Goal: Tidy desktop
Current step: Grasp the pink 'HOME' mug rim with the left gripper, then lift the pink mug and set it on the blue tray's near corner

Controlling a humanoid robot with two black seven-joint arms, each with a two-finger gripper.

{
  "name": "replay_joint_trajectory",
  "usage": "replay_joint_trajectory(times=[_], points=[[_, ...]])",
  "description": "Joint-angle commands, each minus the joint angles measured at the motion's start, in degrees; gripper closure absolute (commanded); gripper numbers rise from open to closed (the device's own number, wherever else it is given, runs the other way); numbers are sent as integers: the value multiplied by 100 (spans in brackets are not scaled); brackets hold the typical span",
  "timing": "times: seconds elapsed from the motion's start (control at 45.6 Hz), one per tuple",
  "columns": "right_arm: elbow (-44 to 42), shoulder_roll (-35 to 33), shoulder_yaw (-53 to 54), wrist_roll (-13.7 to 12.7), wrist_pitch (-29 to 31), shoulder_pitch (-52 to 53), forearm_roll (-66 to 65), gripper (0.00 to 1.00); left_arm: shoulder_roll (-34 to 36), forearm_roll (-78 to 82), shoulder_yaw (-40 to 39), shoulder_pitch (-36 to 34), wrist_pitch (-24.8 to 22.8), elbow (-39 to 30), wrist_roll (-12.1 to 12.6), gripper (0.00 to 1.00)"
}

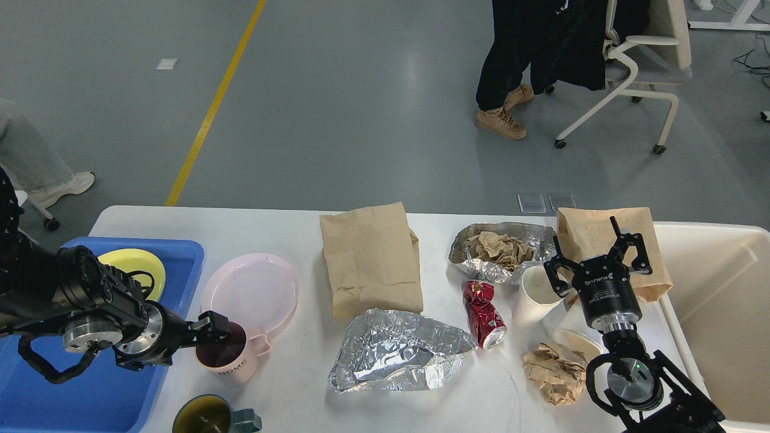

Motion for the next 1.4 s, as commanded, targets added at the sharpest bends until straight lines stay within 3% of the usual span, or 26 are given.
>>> replay_joint_trajectory(times=[0.0,0.373,0.636,0.702,1.119,1.228,1.382], points=[[-5,0,0,0,0,0,1,0,-37,-2,-42,46,58,-10,0,17],[3,0,0,0,0,0,1,0,-108,-19,-77,151,32,-10,8,59],[3,0,0,0,0,0,1,0,-152,-28,-148,152,-82,-10,571,89],[-5,0,0,0,0,0,1,0,-143,-28,-148,143,-205,-10,615,99],[-5,0,0,0,0,0,1,0,-38,-19,-42,-190,-829,-133,615,100],[-5,0,0,0,0,0,1,0,103,-19,256,-840,-1479,-396,615,100],[-5,0,0,0,0,0,1,0,173,-10,880,-2597,-2200,-1178,615,100]])
